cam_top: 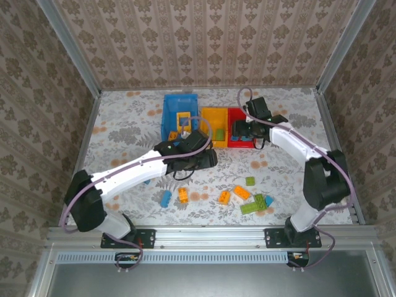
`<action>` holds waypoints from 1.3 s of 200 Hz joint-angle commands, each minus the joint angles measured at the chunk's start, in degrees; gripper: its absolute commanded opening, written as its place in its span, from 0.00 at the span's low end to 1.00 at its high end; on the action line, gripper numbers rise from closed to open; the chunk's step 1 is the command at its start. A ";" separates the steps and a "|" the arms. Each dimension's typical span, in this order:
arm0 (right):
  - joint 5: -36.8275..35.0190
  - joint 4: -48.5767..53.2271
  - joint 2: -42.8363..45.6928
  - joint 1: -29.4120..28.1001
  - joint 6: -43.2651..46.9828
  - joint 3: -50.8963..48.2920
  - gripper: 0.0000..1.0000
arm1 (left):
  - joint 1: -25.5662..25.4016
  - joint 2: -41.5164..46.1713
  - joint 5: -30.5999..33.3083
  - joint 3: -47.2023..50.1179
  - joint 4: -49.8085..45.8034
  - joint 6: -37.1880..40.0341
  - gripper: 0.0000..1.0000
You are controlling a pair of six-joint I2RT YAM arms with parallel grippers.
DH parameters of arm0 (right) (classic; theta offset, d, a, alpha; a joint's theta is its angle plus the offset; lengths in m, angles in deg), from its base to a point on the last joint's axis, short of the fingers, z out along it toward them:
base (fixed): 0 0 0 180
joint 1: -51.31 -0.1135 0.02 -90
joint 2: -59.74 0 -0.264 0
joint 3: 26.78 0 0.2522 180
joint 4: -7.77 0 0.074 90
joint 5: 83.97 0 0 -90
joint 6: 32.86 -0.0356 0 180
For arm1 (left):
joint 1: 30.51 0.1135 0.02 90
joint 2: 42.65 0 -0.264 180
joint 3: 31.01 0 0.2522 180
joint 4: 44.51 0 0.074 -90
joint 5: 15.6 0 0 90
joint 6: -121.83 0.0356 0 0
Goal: Sort the legos into containers by color
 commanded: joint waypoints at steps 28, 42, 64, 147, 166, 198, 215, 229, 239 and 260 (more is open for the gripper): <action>-3.77 -0.79 21.10 -6.04 3.39 -9.64 0.70 | 2.38 -10.90 2.33 -4.18 -2.76 -20.48 0.71; -2.78 -1.31 26.18 -7.66 3.13 -13.22 0.71 | 3.54 -13.24 1.11 -3.98 -0.84 -26.12 0.74; 0.82 -1.77 33.09 -8.93 1.36 -19.03 0.72 | 4.91 -16.24 -1.07 -5.54 1.52 -31.90 0.80; 3.05 1.85 44.69 -12.00 -4.42 -27.30 0.72 | 6.86 -25.52 -4.10 -12.27 0.60 -44.71 0.82; 2.51 2.21 44.85 -12.76 -4.46 -26.67 0.72 | 6.94 -26.45 -4.53 -12.24 0.45 -46.35 0.80; 1.84 2.42 44.69 -13.16 -4.27 -26.16 0.72 | 7.04 -27.30 -4.12 -12.93 -1.00 -47.43 0.79; 1.89 2.09 44.68 -13.42 -4.52 -26.37 0.72 | 7.42 -28.29 -3.78 -13.77 -1.83 -47.41 0.79; 1.78 1.99 44.71 -13.80 -4.72 -26.58 0.72 | 7.55 -29.28 -3.75 -14.68 -2.56 -47.37 0.78; 1.69 1.95 44.61 -13.95 -4.78 -26.64 0.72 | 7.71 -30.07 -3.75 -15.15 -3.21 -47.37 0.77; 1.59 1.99 44.69 -14.29 -4.82 -26.57 0.72 | 7.91 -31.35 -4.15 -15.39 -3.38 -47.66 0.72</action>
